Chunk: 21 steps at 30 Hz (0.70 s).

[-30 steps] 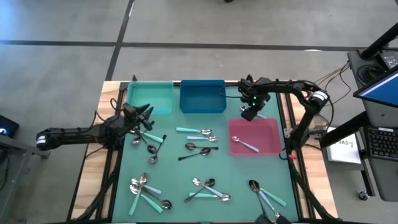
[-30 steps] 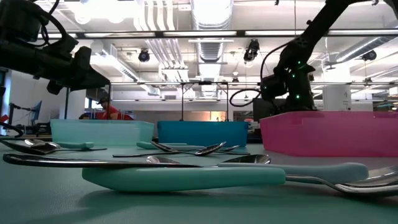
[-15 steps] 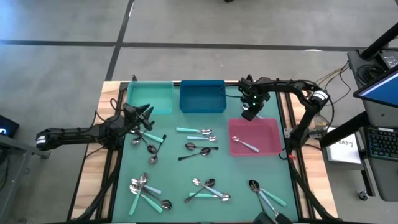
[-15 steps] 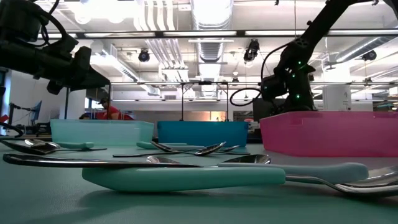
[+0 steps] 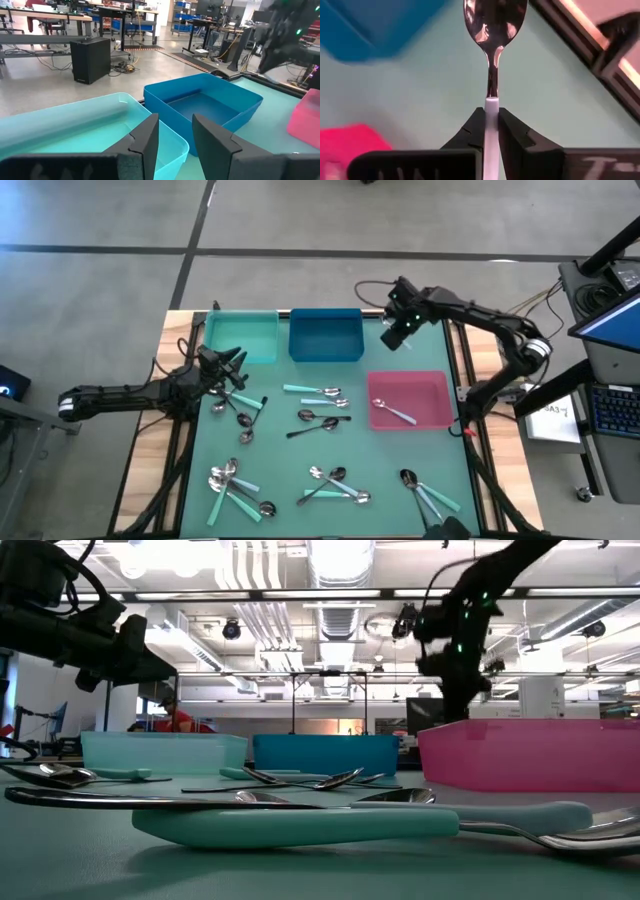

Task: Sort silverware by color (type)
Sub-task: Put the blue spoon into the red bin

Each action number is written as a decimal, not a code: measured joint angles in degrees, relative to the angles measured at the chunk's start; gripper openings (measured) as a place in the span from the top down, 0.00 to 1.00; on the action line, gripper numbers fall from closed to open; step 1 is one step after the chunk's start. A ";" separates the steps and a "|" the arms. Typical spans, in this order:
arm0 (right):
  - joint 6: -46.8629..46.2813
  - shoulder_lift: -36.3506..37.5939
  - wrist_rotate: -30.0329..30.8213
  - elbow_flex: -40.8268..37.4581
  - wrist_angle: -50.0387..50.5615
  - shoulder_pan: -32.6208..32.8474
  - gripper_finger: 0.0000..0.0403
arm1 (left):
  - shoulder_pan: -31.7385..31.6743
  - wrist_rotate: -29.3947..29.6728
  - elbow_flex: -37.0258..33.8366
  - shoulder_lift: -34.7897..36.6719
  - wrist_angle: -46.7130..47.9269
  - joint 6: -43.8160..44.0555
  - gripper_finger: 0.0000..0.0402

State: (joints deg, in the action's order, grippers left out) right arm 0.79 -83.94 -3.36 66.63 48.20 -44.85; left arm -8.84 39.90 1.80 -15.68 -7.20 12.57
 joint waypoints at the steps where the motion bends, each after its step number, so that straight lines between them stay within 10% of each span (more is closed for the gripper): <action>1: -1.39 0.81 -2.31 -0.15 0.16 0.41 0.95 | 0.00 0.00 0.00 0.00 -0.01 0.00 0.74; 7: -7.33 7.09 -12.59 -2.80 -1.10 8.63 0.95 | 0.00 0.00 0.00 0.02 0.00 -0.02 0.74; 21: -27.99 17.85 -3.64 -15.95 -0.29 32.68 0.95 | 0.02 -0.01 0.00 0.01 0.00 -0.02 0.74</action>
State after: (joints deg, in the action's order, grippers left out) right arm -27.20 -66.09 -7.01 50.68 47.91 -12.17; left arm -8.82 39.89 1.80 -15.67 -7.20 12.56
